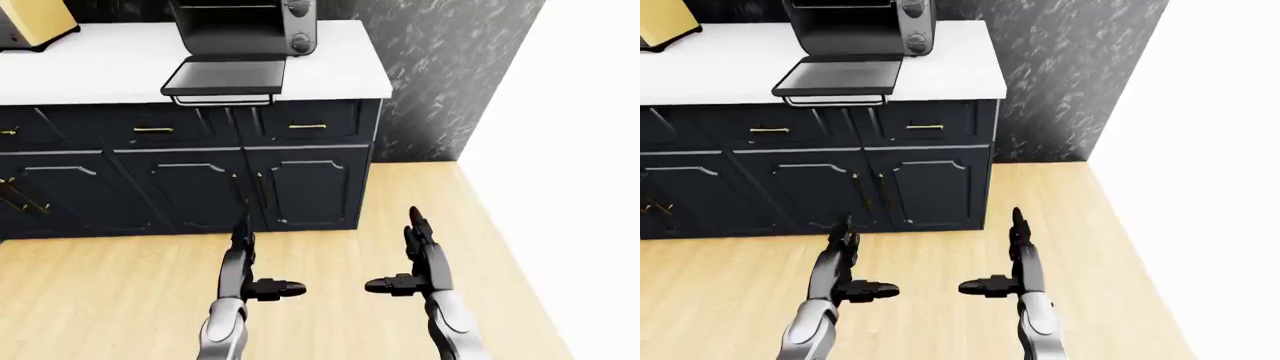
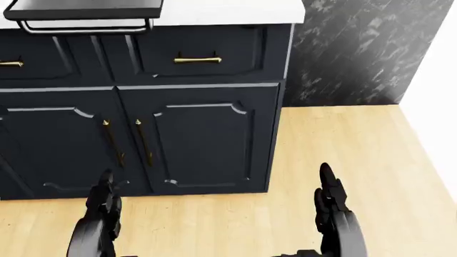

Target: Close the toaster oven door.

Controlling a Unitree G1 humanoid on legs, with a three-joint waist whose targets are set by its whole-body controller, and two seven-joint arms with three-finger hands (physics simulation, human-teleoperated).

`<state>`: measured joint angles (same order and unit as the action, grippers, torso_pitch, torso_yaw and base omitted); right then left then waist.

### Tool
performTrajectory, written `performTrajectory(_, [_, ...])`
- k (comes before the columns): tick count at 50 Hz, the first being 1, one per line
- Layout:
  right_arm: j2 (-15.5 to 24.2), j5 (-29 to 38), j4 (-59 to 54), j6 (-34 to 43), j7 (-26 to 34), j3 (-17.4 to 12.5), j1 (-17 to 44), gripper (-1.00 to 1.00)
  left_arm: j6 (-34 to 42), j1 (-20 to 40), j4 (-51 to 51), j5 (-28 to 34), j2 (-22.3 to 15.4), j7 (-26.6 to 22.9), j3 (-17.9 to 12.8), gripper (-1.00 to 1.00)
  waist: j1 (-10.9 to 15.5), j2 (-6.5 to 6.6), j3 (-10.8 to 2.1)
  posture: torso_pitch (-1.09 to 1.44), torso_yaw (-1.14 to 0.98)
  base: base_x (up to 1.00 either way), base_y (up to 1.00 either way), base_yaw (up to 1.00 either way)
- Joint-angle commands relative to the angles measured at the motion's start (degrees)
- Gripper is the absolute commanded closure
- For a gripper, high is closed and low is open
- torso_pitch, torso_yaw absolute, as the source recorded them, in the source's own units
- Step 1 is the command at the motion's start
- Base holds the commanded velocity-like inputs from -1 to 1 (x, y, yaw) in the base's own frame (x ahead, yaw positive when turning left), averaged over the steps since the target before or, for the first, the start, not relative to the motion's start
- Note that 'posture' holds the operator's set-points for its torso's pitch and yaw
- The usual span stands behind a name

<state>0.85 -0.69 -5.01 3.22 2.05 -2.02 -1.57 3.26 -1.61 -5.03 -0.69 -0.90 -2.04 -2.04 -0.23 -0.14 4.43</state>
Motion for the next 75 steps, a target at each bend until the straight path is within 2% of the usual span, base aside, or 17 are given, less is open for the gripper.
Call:
performTrajectory(1, [0.7, 1.5, 3.5, -5.7, -0.3, 0.0, 2.6, -1.0, -2.0, 2.0, 5.1, -0.7, -0.4, -0.2, -0.5, -1.0, -0.1, -0.45, -0.05, 0.0, 0.0, 0.0, 0.0, 0.0])
performTrajectory(3, [0.5, 2.1, 2.4, -6.3, -2.2, -0.6, 3.8, -1.0, -1.7, 1.9, 5.3, -0.7, -0.4, -0.1, -0.6, -1.0, 0.5, 0.03, -3.49, 0.0, 0.0, 0.0, 0.0, 0.0])
performTrajectory(4, [0.5, 3.6, 2.3, -6.7, -3.7, -0.5, 3.9, -1.0, -1.4, 2.0, 5.4, -0.8, -0.4, -0.1, -0.7, -1.0, 0.5, 0.03, -3.01, 0.0, 0.0, 0.0, 0.0, 0.0])
performTrajectory(5, [0.9, 6.1, 1.0, -8.3, -5.1, -0.1, 4.3, -1.0, -1.1, 2.2, 5.3, -1.0, -0.4, 0.0, -0.9, -1.0, 0.4, -0.28, -1.01, 0.0, 0.0, 0.0, 0.0, 0.0])
performTrajectory(7, [0.6, 5.2, 2.5, -7.3, -4.2, -0.1, 4.0, -1.0, -0.2, 2.6, 5.4, -1.4, -0.5, 0.3, -1.2, -1.0, 0.5, -0.33, -3.96, 0.0, 0.0, 0.0, 0.0, 0.0])
performTrajectory(8, [0.1, 3.4, 2.4, -8.6, -4.9, -0.8, 4.8, -1.0, -0.2, 2.6, 5.7, -1.5, -0.6, 0.3, -1.3, -1.0, 0.6, -0.33, -4.32, 0.0, 0.0, 0.0, 0.0, 0.0])
performTrajectory(12, [1.2, 2.6, 6.0, -3.0, -3.5, -1.1, 6.0, -1.0, -2.4, 3.1, 7.4, -0.7, -1.8, -1.1, -1.7, -1.0, 0.5, -0.2, -4.53, 0.0, 0.0, 0.0, 0.0, 0.0])
performTrajectory(17, [1.9, -0.9, 11.9, 3.3, 1.0, -2.0, 6.1, -1.0, -1.5, 4.7, 9.4, -2.6, -2.9, -3.2, -4.5, -1.0, 0.5, -0.3, -4.8, 0.0, 0.0, 0.0, 0.0, 0.0])
performTrajectory(23, [3.0, -2.8, 16.2, 8.0, 2.0, -3.8, 8.7, -1.0, 4.8, 5.5, 15.8, -4.2, -5.4, -3.9, -8.6, -1.0, 0.4, -0.09, -5.38, 0.0, 0.0, 0.0, 0.0, 0.0])
performTrajectory(27, [3.5, -3.7, 20.1, 12.0, 1.9, -4.3, 10.3, -1.0, 14.4, 7.3, 23.8, -7.6, -8.0, -4.5, -13.7, -1.0, 0.3, 0.19, -5.3, 0.0, 0.0, 0.0, 0.0, 0.0])
performTrajectory(33, [5.2, -5.9, 27.0, 20.8, 1.1, -6.4, 14.5, -1.0, 21.9, 13.0, 27.3, -10.5, -13.4, -3.4, -19.2, -1.0, 0.4, 0.53, -4.8, 0.0, 0.0, 0.0, 0.0, 0.0])
performTrajectory(46, [12.6, -10.5, 29.4, 28.0, -1.3, -12.2, 25.9, -1.0, 21.0, 19.9, 18.2, -16.5, -25.3, -1.2, -27.6, -1.0, 0.2, 1.05, -4.03, 0.0, 0.0, 0.0, 0.0, 0.0])
performTrajectory(60, [17.7, -12.7, 26.4, 29.1, -1.7, -13.2, 31.8, -1.0, 17.0, 22.0, 9.7, -20.1, -35.5, -1.3, -33.0, -1.0, 0.2, 1.47, -3.41, 0.0, 0.0, 0.0, 0.0, 0.0])
performTrajectory(72, [18.9, -12.2, 25.9, 29.3, -0.8, -13.3, 32.9, -1.0, 13.8, 22.6, 4.5, -20.3, -39.9, -0.5, -34.3, -1.0, 0.2, 1.61, -3.08, 0.0, 0.0, 0.01, 0.0, 0.0])
performTrajectory(73, [18.8, -12.2, 25.9, 29.2, -0.8, -13.3, 32.9, -1.0, 13.8, 22.5, 4.5, -20.4, -39.9, -0.4, -34.3, -1.0, 0.2, 1.79, -4.17, 0.0, 0.0, 0.05, 0.0, 0.0])
performTrajectory(74, [18.8, -12.2, 26.1, 29.3, -0.7, -13.3, 32.7, -1.0, 13.6, 22.3, 4.3, -20.3, -39.9, -0.5, -34.3, -1.0, 0.2, 1.81, -3.76, 0.0, 0.0, 0.06, 0.0, 0.0])
performTrajectory(75, [18.7, -12.2, 26.2, 29.3, -0.7, -13.4, 32.7, -1.0, 13.5, 22.3, 4.3, -20.3, -39.9, -0.5, -34.3, -1.0, 0.3, 1.55, -2.22, 0.0, 0.0, 0.05, 0.0, 0.0])
